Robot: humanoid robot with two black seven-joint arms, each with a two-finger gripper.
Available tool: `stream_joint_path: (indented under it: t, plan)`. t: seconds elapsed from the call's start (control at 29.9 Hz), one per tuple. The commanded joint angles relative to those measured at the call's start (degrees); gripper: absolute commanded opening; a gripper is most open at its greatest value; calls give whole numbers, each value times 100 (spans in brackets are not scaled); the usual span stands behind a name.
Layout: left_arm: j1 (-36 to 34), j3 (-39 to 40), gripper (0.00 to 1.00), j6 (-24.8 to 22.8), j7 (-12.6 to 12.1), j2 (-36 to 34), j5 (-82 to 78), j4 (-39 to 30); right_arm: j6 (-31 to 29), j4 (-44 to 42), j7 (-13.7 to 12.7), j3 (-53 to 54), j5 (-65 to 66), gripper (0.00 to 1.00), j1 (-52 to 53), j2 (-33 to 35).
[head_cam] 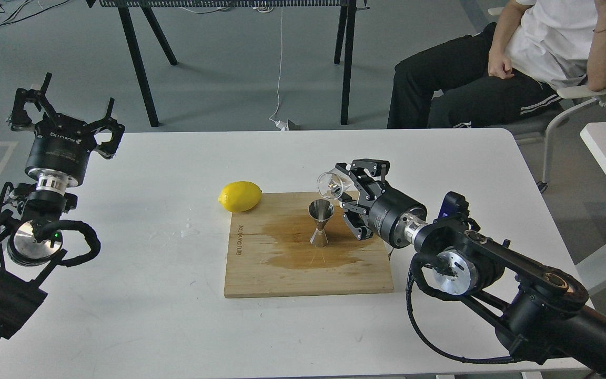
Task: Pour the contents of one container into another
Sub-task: 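Tilt the glass cup with the right gripper to pour into the jigger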
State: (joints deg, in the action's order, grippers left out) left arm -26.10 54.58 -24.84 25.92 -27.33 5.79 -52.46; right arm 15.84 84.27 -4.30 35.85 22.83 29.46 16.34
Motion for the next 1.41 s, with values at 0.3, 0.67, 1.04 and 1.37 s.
stream_joint_path:
  t: [0.3,0.67,1.04,1.37]
  plan:
    - [0,0,100,6,0,9,1,-1,86,-16,44,-158,600,35,8,1]
    - [0,-9,100,15,0,9,1,-1,280,-69,167,-562,1312,35,78,-8]
    - [79,0,100,15,0,18,1,-1,288,-147,184,-588,1523,35,131,9]
    - [79,0,100,15,0,18,1,-1,350,-306,263,-764,1743,35,262,-8]
